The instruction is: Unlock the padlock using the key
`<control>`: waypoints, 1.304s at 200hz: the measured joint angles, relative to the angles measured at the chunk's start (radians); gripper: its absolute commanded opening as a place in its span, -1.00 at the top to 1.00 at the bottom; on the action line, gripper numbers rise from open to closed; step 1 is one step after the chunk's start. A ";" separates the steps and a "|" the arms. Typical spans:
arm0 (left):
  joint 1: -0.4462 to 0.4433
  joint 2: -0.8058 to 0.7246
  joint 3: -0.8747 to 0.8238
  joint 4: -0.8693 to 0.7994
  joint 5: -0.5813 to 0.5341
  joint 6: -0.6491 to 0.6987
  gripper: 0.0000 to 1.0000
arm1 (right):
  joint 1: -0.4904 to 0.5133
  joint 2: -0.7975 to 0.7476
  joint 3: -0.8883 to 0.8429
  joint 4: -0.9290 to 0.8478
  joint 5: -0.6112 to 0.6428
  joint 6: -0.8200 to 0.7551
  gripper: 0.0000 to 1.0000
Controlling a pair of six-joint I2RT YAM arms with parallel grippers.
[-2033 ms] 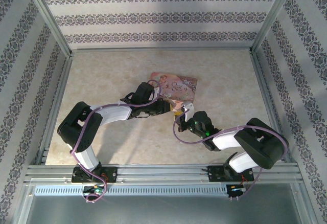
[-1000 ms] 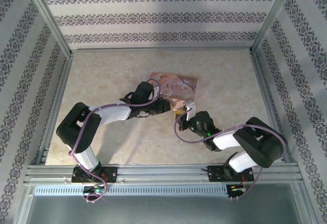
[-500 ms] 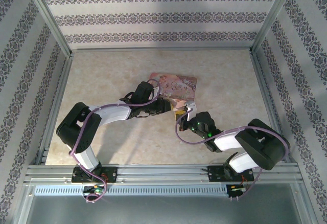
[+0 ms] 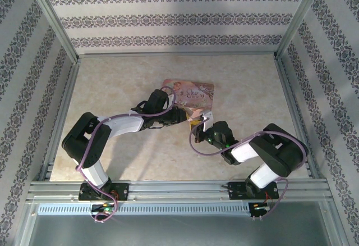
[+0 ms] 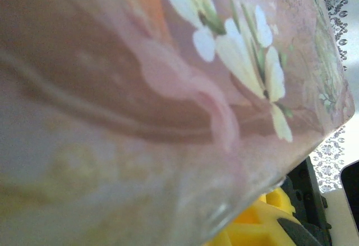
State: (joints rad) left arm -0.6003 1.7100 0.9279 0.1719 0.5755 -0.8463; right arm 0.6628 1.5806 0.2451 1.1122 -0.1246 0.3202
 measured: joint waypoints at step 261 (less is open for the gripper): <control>0.009 0.076 -0.016 0.098 -0.031 -0.038 0.58 | -0.050 0.198 0.076 0.109 -0.077 0.073 1.00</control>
State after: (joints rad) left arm -0.5915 1.7859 0.9123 0.2695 0.5446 -0.8841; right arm 0.6132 1.7786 0.3206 1.2209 -0.2012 0.3931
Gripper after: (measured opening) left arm 0.208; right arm 0.051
